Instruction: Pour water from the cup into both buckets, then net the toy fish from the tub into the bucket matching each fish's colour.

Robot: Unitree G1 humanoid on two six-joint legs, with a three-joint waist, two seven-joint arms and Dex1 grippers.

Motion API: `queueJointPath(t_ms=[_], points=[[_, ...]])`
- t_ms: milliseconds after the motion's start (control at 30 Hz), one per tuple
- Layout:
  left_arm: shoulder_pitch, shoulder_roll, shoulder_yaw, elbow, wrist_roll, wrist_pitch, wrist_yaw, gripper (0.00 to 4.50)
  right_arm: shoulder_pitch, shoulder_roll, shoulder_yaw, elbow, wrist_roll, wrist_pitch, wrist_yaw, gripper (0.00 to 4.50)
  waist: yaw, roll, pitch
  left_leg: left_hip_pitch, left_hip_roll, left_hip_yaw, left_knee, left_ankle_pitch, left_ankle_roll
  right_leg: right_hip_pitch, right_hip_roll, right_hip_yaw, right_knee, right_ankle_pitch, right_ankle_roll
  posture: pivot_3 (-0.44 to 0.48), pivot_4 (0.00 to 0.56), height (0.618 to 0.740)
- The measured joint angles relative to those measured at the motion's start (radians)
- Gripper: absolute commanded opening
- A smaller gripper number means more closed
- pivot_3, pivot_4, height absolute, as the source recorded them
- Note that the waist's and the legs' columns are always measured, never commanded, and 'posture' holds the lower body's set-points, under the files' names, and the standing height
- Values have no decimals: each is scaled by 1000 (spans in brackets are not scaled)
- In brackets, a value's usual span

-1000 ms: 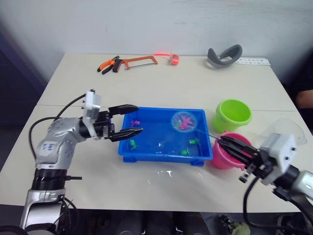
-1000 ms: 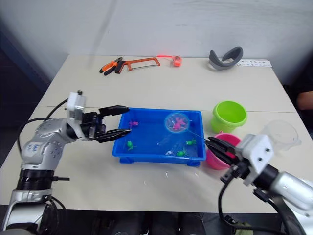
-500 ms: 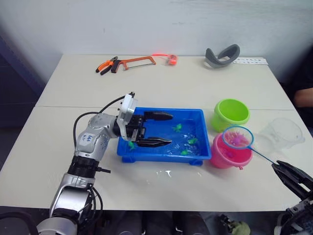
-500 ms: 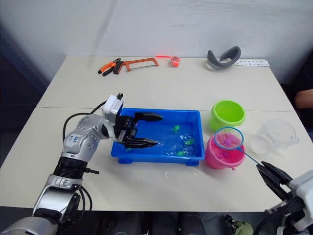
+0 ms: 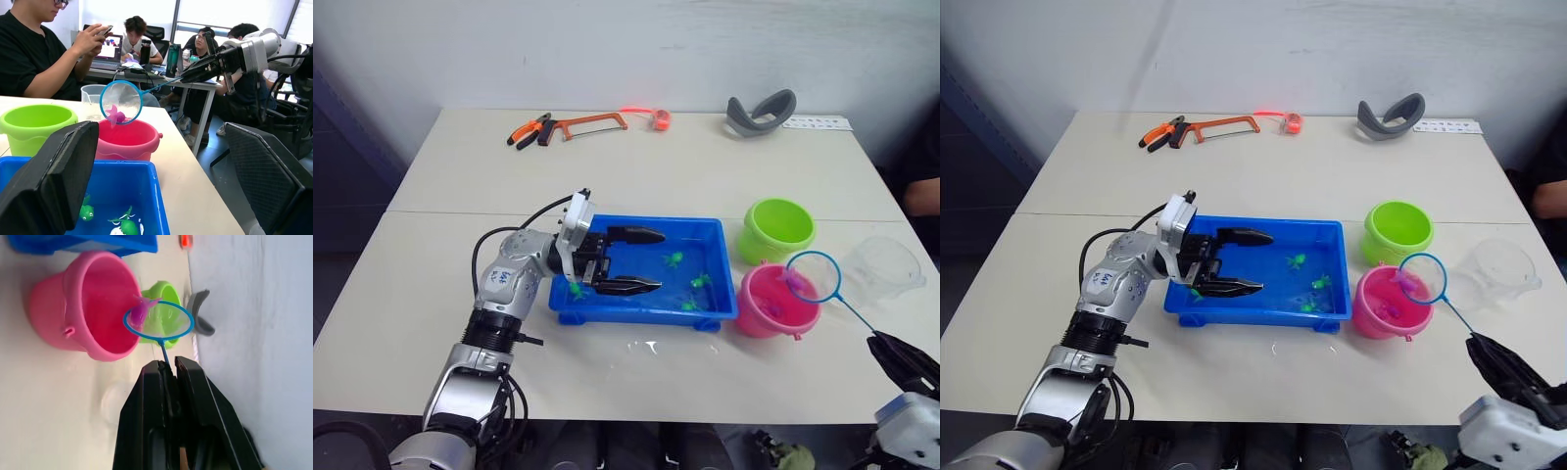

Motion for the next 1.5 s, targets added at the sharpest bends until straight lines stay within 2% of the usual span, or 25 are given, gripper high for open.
queueJointPath(t_ms=[100, 267, 533, 633, 733, 800, 867, 967, 1000, 1100, 1333, 1500], points=[[0, 0, 3, 4, 3, -7, 0, 4448, -19, -4, -36, 22, -155, -137, -86, 0, 1, 0, 0, 0, 0, 0, 0, 0, -1, 0, 0, 0, 0, -1, 0, 0, 150, 740], [0, 0, 6, 5, 4, -9, 4, 4448, -61, -14, -97, 27, -307, -266, -211, 0, 0, 0, 0, 0, 0, 0, 0, 1, -1, 0, 1, 0, 1, -1, 0, 0, 150, 740], [3, 1, 14, 13, 18, -24, 5, 4448, -52, -67, -145, 95, -361, -336, -312, 0, -1, 0, 0, 1, 0, 0, 0, 1, -1, 0, 1, 0, 1, -1, -1, 0, 150, 740], [4, 7, 22, 27, 19, -29, 5, 4448, -20, -65, -97, 120, -204, -234, -284, 0, -1, 0, 0, 1, 1, -1, 0, 1, -1, 1, 0, 0, 1, -1, -1, 0, 150, 740], [19, 15, 48, 36, 18, -29, 12, 4448, -4, -47, 31, 82, 102, 2, -209, 0, -3, 0, 0, 1, 3, -1, 1, 1, 0, 1, -2, 0, 1, -1, -1, 0, 150, 740], [32, 26, 68, 36, 16, -28, 24, 4448, 15, -56, 129, 9, 359, 181, -162, 0, -5, 0, 0, 1, 4, -2, 1, 1, 0, 1, -3, 0, 2, -1, -2, 0, 150, 740], [42, 35, 96, 31, 11, -27, 38, 4448, 11, -91, 190, -48, 534, 315, -130, 0, -5, 0, 0, 1, 5, -3, 1, 1, 0, 2, -3, 0, 2, -1, -3, 0, 150, 740], [99, 66, 157, -19, -3, -19, 90, 4448, -85, -208, 305, -111, 820, 552, -94, 0, -17, 0, 0, 2, 5, -3, 2, 0, 0, 2, -4, 0, 2, -1, -3, 0, 150, 740], [150, 90, 199, -66, -16, -9, 130, 4448, -191, -277, 378, -120, 939, 678, -83, 0, -24, 0, 0, 2, 5, -3, 2, 0, 0, 2, -5, -1, 2, -1, -3, 0, 150, 740], [225, 129, 260, -132, -28, 0, 182, 4448, -359, -355, 466, -109, 1051, 834, -78, 0, -24, 1, 0, 1, 4, -5, 1, 0, 0, 1, -6, -3, 2, -2, -4, 0, 150, 740], [460, 194, 423, -263, -30, 0, 353, 4448, -846, -410, 807, 63, 1094, 1189, -45, 0, -20, 0, 0, -1, 1, -6, 2, 0, 2, 1, -12, -7, 1, -2, -4, 0, 150, 740], [612, 199, 490, -372, -30, 8, 456, 4448, -1037, -392, 931, 178, 1067, 1310, 24, 0, -13, 0, 0, -3, -1, -7, 2, -1, 3, 1, -14, -8, 0, -1, -3, 0, 150, 740]])
